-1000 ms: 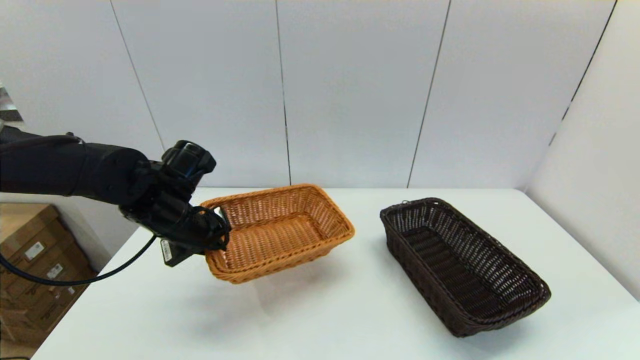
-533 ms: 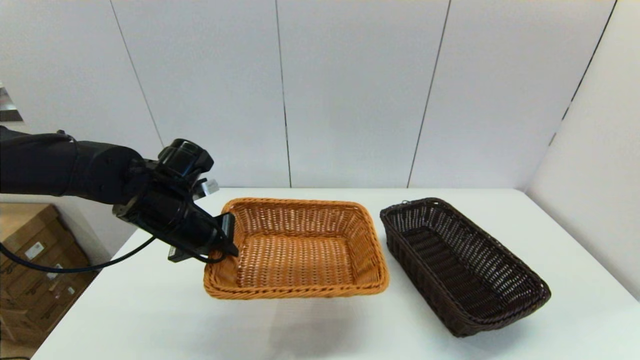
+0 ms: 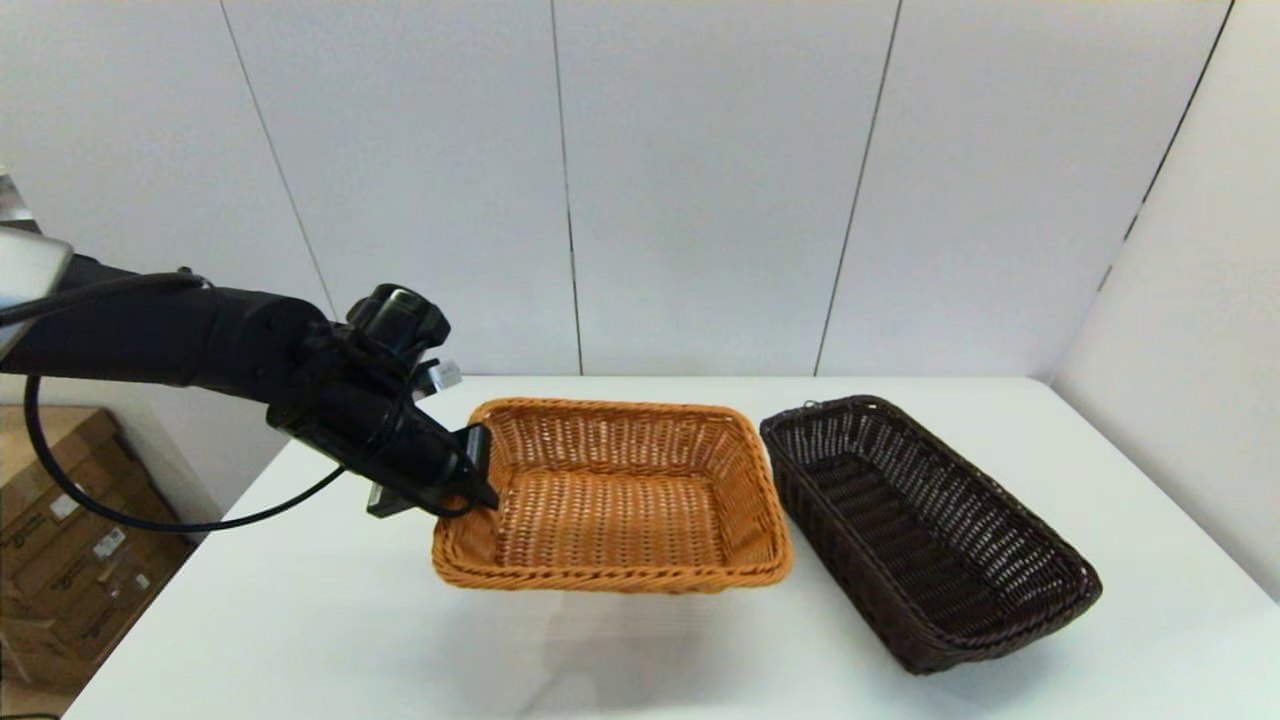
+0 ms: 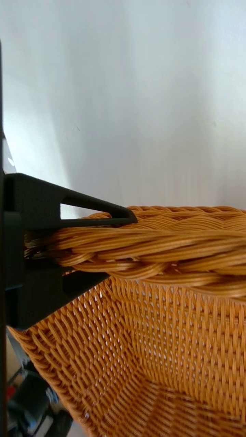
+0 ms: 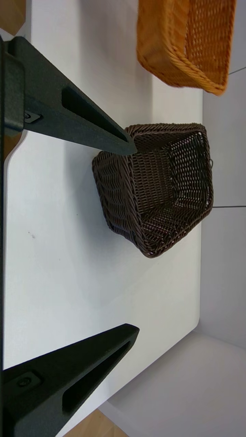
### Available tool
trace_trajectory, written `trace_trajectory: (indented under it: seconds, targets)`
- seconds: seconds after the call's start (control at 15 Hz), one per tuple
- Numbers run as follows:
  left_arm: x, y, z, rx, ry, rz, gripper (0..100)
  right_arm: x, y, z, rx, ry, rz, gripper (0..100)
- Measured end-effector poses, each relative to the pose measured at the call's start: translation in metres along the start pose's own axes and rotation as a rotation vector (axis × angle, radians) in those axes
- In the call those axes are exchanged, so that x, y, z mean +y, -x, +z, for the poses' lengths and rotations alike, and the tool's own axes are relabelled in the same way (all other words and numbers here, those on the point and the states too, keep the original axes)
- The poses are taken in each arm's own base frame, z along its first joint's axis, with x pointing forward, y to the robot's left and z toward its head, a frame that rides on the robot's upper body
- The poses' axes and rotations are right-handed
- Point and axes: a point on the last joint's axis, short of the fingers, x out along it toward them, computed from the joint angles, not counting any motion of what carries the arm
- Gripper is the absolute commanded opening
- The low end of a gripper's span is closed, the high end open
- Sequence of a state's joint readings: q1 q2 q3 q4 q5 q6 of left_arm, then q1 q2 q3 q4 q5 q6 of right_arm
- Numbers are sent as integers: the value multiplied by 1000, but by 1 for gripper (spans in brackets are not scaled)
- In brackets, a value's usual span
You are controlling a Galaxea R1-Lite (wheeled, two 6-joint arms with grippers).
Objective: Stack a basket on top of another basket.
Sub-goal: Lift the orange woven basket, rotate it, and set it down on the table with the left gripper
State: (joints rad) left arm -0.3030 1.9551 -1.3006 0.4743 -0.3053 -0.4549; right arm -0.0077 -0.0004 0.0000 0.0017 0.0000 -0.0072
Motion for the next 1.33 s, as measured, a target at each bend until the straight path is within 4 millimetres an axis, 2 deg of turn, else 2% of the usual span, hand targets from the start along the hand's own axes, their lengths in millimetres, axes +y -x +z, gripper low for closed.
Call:
trace_trajectory:
  seconds: [0.27, 0.67, 1.33]
  targets:
    - [-6, -17, 11, 11, 26, -8, 0, 0, 0, 0, 0, 0, 0, 100]
    - [-15, -47, 7, 79, -8, -18, 0, 0, 0, 0, 0, 0, 0, 100]
    - [-9, -70, 4, 137, -5, 5, 0, 0, 0, 0, 0, 0, 0, 100]
